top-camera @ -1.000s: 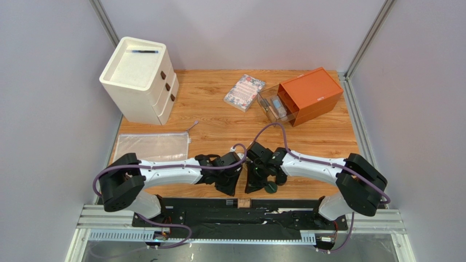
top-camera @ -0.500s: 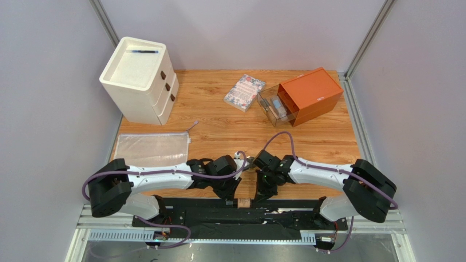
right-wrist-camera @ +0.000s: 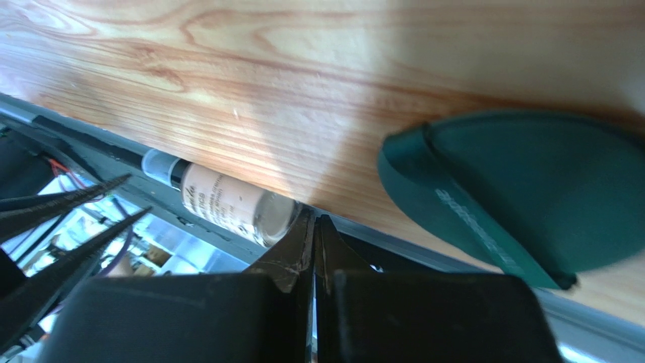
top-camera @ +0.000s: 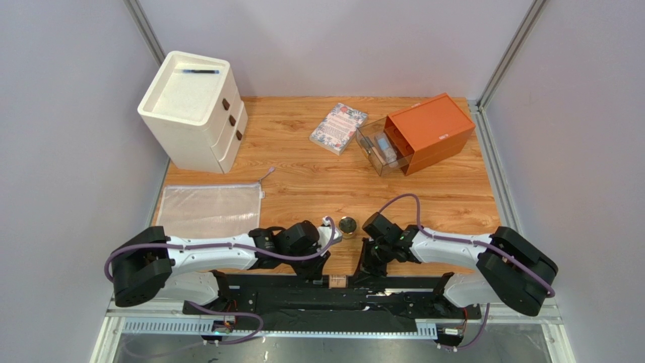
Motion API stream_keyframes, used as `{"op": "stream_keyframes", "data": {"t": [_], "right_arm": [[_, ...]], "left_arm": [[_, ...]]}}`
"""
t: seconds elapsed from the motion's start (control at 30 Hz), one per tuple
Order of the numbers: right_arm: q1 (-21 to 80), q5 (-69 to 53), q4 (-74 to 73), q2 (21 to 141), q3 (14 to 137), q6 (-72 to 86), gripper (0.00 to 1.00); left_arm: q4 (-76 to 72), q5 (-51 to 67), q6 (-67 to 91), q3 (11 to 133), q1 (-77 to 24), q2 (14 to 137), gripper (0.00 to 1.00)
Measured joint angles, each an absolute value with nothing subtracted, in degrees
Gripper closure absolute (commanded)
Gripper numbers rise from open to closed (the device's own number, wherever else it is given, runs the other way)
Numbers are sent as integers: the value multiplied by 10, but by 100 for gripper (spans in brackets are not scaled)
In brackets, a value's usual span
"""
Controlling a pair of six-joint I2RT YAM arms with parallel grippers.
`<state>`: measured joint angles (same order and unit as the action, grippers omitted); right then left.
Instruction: Organize the makeup
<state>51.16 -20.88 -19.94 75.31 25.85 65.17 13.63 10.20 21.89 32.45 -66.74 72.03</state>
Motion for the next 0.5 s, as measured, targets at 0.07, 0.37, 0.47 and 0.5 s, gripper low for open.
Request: {"op": "stream_keyframes", "data": {"t": [0.07, 0.37, 0.47, 0.5], "right_arm": [[509, -215, -179, 759, 252, 658, 100], [500, -245, -125, 778, 228, 677, 100], [498, -248, -121, 777, 227, 677, 100], [496, -251, -119, 776, 226, 676, 100]], "left_arm": [[124, 111, 206, 324, -668, 726, 69], [105, 152, 149, 350, -674, 804, 69], [119, 151, 133, 384, -684, 841, 69], [130, 152, 126, 398, -688, 856, 69]]}}
